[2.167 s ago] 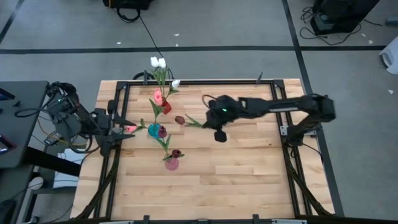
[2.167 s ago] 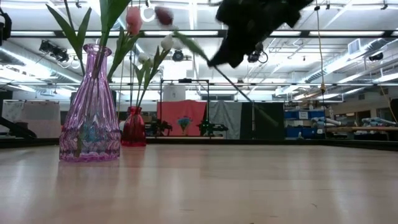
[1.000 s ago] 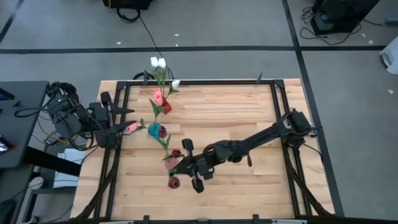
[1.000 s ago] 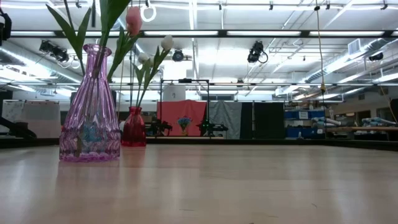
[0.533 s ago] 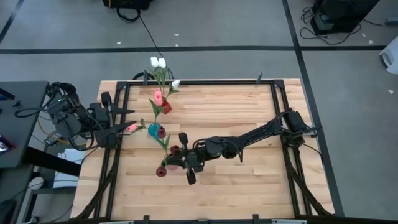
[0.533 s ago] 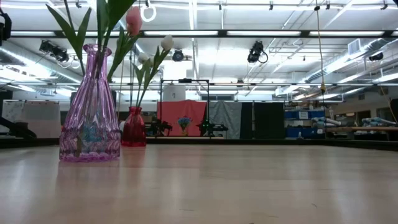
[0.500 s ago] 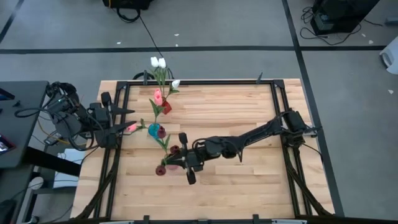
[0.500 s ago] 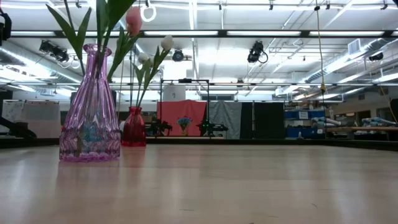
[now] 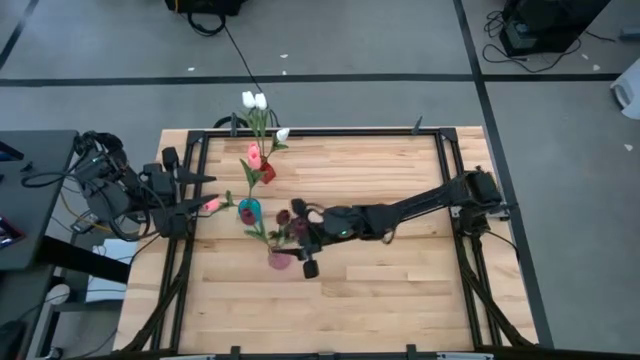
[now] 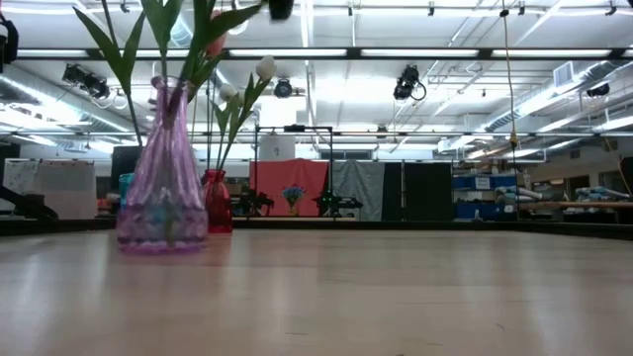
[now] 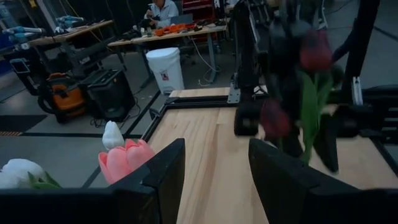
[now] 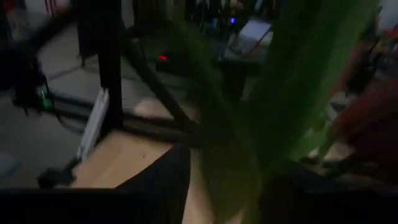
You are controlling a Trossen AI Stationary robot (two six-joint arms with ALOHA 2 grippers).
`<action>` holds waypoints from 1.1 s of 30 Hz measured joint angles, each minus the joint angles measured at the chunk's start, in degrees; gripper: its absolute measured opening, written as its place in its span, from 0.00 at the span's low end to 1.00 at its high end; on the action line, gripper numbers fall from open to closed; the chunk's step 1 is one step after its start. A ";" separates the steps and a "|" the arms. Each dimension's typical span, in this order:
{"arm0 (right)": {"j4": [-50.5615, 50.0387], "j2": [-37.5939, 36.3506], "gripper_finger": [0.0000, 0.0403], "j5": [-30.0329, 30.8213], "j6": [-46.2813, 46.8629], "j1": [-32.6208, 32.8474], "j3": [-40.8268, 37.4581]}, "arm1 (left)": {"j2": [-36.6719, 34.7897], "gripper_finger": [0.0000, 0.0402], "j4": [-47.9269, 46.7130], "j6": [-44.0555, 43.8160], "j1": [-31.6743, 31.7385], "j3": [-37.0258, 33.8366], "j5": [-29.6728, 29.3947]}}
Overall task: Sort flowers into vase by color
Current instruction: Return to Home Position
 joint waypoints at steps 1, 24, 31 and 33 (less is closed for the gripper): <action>-0.46 -1.37 0.41 0.00 -0.02 0.00 0.02 | -0.16 0.46 0.16 0.02 0.00 0.26 0.11; -24.37 -6.55 0.43 -3.03 -1.41 -1.99 10.02 | -2.34 0.46 0.51 2.95 0.00 0.57 0.23; -23.71 -8.06 0.43 -3.59 -1.47 -2.23 10.44 | -5.03 0.46 1.32 6.13 0.00 0.57 1.89; -21.89 -8.42 0.43 -4.15 -1.62 -2.41 10.40 | -5.70 0.46 2.90 7.19 0.02 0.59 2.77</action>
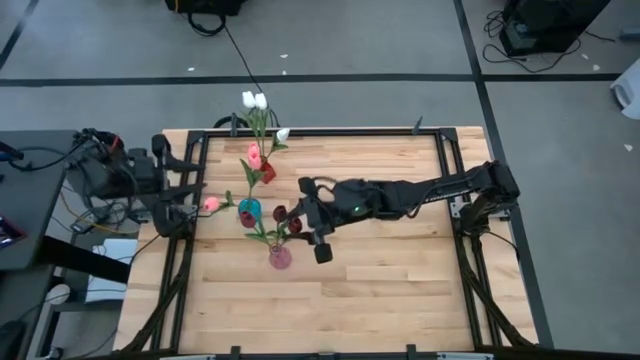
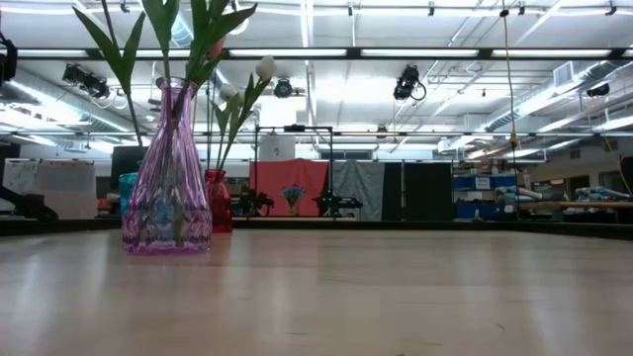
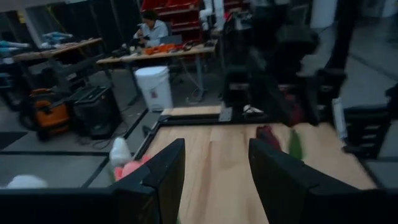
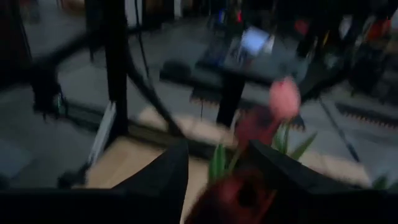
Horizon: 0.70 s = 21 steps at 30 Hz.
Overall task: Sort flowers into vase by color
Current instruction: Return to Home Position
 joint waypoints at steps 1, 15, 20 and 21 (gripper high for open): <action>1.58 -0.24 0.43 -0.79 0.00 -0.28 0.01 | -0.35 0.46 0.82 0.35 0.00 0.00 0.79; -5.87 -12.63 0.67 -7.90 0.50 -2.41 0.05 | -2.81 0.46 4.65 4.95 -0.02 -0.70 2.10; -11.08 -21.35 0.71 -3.14 2.06 -2.57 -5.67 | -7.92 0.46 12.36 4.91 0.00 -9.58 1.64; -10.92 -23.16 0.71 -1.53 2.39 -2.57 -8.22 | -8.86 0.46 16.48 6.10 -0.02 -12.56 1.95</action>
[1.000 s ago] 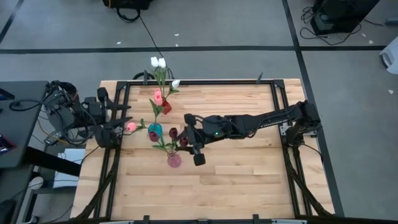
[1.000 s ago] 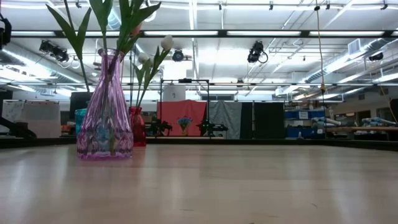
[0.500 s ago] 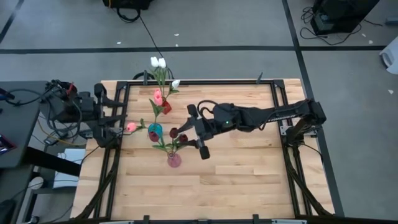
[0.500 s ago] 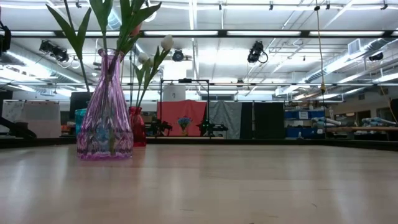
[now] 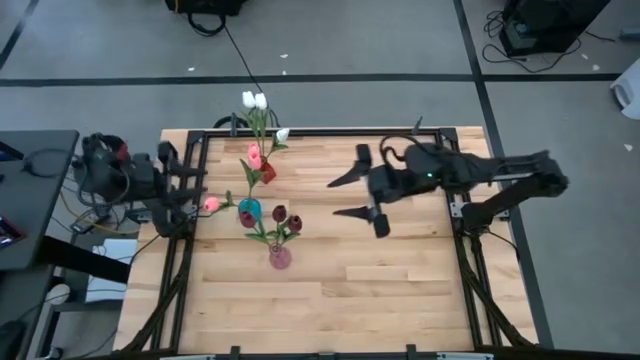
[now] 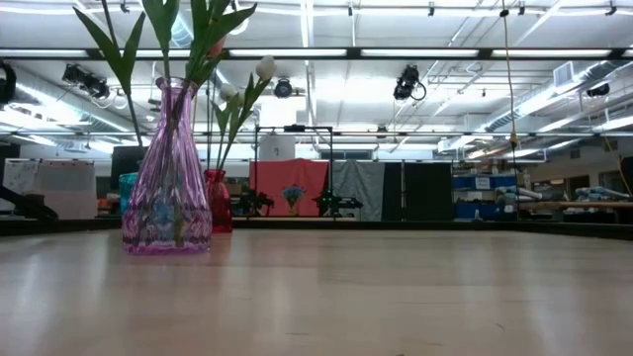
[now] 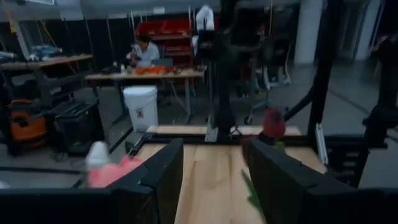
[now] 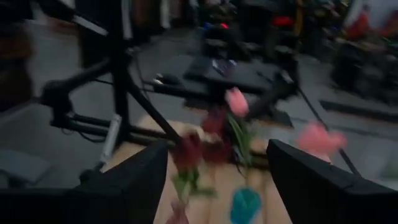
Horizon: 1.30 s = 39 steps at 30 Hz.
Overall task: Sort flowers into vase by color
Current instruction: Return to Home Position
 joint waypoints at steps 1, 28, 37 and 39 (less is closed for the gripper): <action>0.32 -1.83 0.71 1.44 0.53 0.00 -2.61 | -0.88 0.46 4.38 1.49 0.00 -3.16 0.15; 19.60 -49.53 0.64 10.15 11.72 -2.29 -50.27 | -10.33 0.46 18.33 -4.61 -0.03 -28.48 59.67; 13.59 -56.38 0.64 12.34 12.56 -3.52 -52.70 | -11.70 0.46 24.34 -4.51 0.00 -35.34 53.65; 14.30 -57.43 0.64 12.31 12.86 -4.19 -54.60 | -12.24 0.46 27.88 -4.50 0.00 -38.36 51.43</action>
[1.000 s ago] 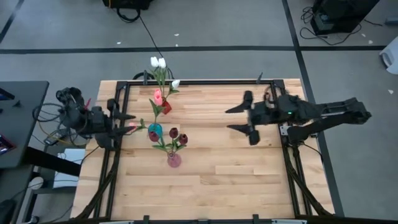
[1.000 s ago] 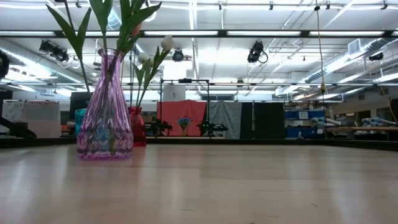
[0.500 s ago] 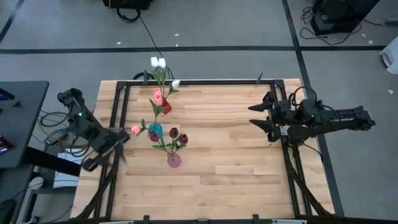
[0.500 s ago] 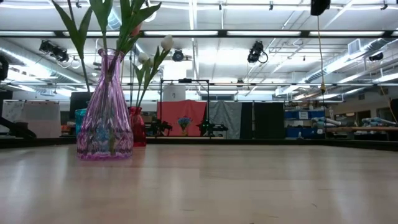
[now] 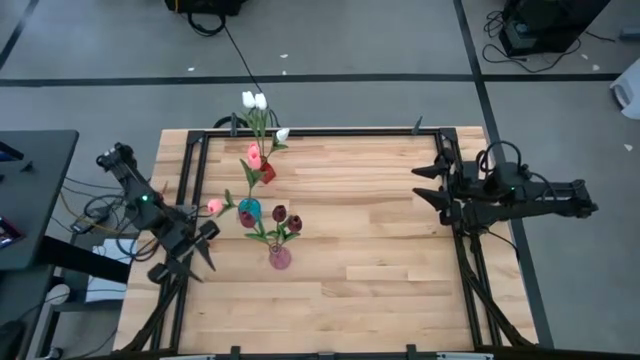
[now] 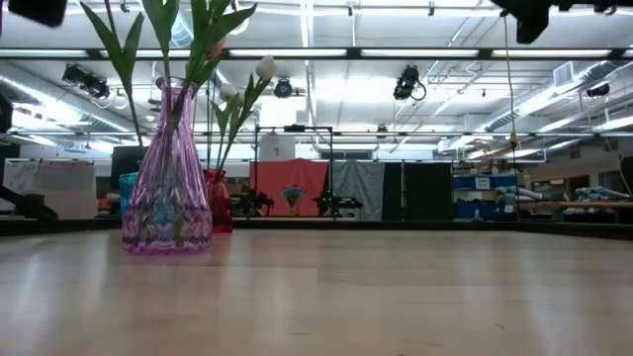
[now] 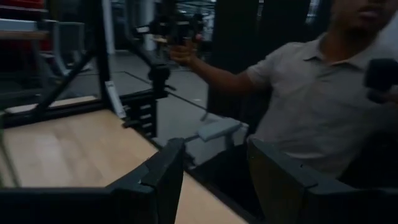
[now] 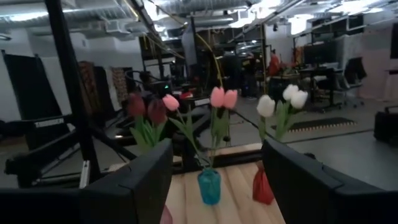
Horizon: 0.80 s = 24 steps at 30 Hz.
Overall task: Sort flowers into vase by color
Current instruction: Return to Home Position
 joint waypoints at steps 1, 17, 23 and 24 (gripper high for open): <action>0.35 -0.49 0.64 0.01 0.28 -0.38 -1.03 | -0.33 0.46 1.08 -0.04 0.00 -1.37 -1.01; 7.02 -13.89 0.61 -4.51 2.09 -9.76 -17.20 | -10.66 0.46 8.07 0.21 0.02 -12.94 -8.31; 6.81 -18.21 0.58 -9.31 3.46 -13.42 -20.65 | -13.77 0.46 7.69 0.32 0.11 -15.92 -11.03; 6.80 -18.60 0.58 -10.12 4.04 -14.05 -21.25 | -13.75 0.46 7.67 0.36 0.13 -16.11 -11.45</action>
